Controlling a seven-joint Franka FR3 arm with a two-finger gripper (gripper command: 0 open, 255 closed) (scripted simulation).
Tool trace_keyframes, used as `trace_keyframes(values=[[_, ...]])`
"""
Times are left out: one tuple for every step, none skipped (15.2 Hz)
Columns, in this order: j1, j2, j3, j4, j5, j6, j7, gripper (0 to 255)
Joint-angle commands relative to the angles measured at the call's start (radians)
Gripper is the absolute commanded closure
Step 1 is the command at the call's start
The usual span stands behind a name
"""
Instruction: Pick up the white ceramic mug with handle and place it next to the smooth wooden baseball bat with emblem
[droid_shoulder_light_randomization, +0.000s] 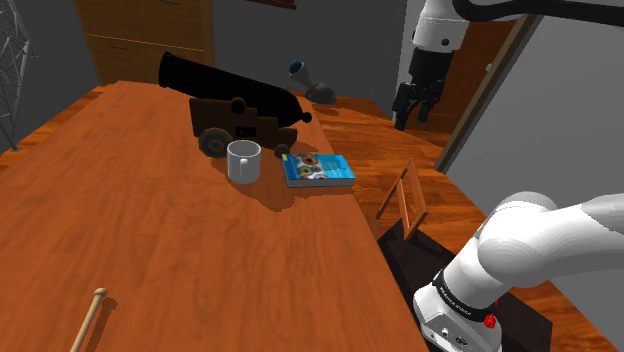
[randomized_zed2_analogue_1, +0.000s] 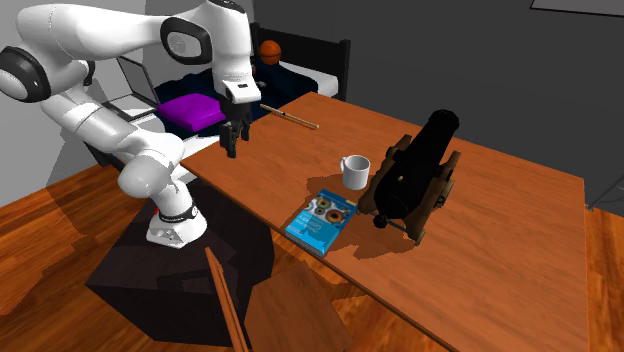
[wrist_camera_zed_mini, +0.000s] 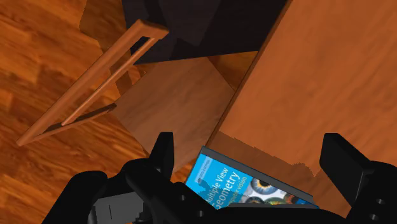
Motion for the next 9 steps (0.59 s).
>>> trace_keyframes(values=[[0.0, 0.0, 0.0, 0.0, 0.0, 0.0, 0.0, 0], [0.004, 0.031, 0.004, 0.004, 0.006, 0.027, 0.005, 0], [0.008, 0.063, 0.009, 0.009, 0.012, 0.053, 0.01, 0], [0.012, 0.096, 0.013, 0.016, 0.018, 0.079, 0.014, 0], [0.015, 0.129, 0.018, 0.024, 0.023, 0.104, 0.018, 0], [0.019, 0.162, 0.022, 0.033, 0.028, 0.129, 0.022, 0], [0.023, 0.196, 0.026, 0.044, 0.033, 0.152, 0.026, 0], [0.026, 0.231, 0.031, 0.056, 0.037, 0.175, 0.03, 0], [0.029, 0.265, 0.035, 0.069, 0.042, 0.197, 0.034, 0]])
